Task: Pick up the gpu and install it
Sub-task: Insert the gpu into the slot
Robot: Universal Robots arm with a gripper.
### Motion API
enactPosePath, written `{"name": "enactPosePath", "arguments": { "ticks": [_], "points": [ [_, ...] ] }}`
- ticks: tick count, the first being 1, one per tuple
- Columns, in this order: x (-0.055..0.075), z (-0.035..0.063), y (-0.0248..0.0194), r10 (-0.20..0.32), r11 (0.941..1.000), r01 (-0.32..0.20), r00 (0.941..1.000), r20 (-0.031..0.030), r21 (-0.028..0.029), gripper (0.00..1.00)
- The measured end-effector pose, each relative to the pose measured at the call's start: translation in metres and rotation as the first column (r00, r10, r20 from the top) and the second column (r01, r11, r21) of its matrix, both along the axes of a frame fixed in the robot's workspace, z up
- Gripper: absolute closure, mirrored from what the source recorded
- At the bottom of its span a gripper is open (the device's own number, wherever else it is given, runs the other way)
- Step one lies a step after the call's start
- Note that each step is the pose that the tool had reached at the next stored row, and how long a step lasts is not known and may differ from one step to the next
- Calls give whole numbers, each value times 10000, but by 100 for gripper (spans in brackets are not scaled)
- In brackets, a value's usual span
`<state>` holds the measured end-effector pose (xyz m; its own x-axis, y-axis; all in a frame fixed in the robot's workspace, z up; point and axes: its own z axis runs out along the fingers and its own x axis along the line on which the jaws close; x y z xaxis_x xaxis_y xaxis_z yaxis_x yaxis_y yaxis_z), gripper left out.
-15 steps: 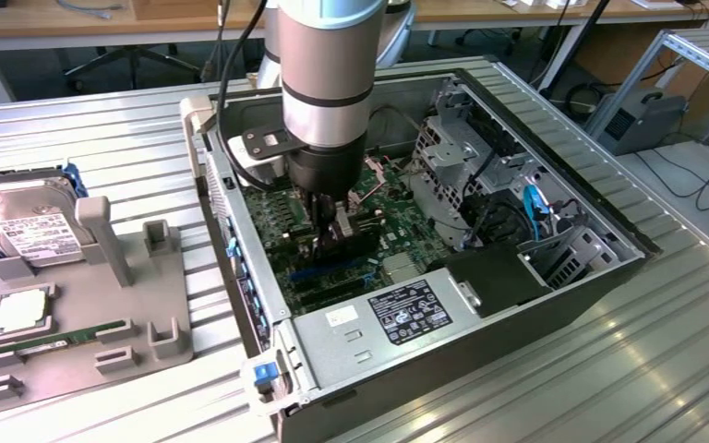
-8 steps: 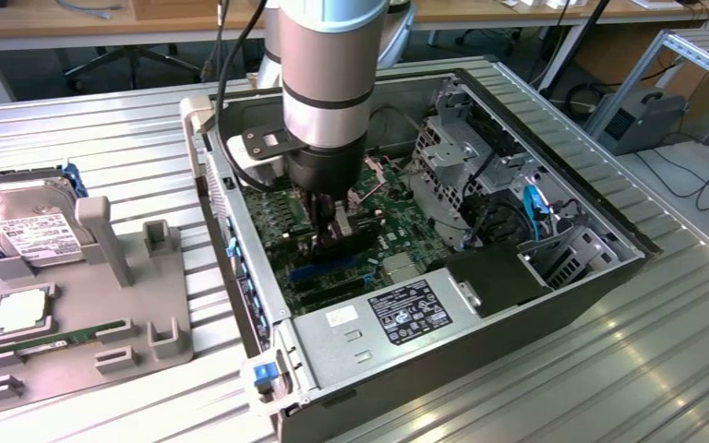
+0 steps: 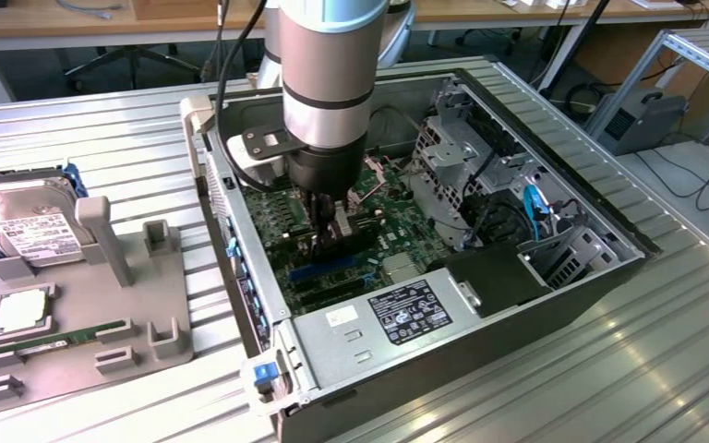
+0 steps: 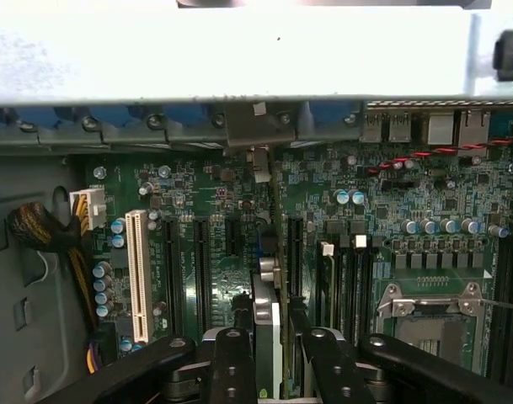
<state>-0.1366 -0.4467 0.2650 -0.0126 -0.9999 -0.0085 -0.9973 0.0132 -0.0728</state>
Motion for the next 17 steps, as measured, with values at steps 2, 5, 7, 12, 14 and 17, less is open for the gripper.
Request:
{"name": "enactPosePath", "arguments": {
  "ticks": [2, 5, 7, 12, 14, 17],
  "points": [
    [0, 0, 0, -33, 10000, 33, 10000, 0, 0, 73],
    [1, 0, 0, -142, 9999, 142, 9999, 0, -4, 73],
    [1, 0, 0, -195, 9998, 195, 9998, 1, -15, 73],
    [1, -1, 0, -244, 9997, 244, 9997, 0, -32, 73],
    [1, -3, 0, -358, 9994, 358, 9994, 0, -33, 73],
    [1, -4, 0, -440, 9990, 440, 9990, 0, -32, 73]
  ]
}}
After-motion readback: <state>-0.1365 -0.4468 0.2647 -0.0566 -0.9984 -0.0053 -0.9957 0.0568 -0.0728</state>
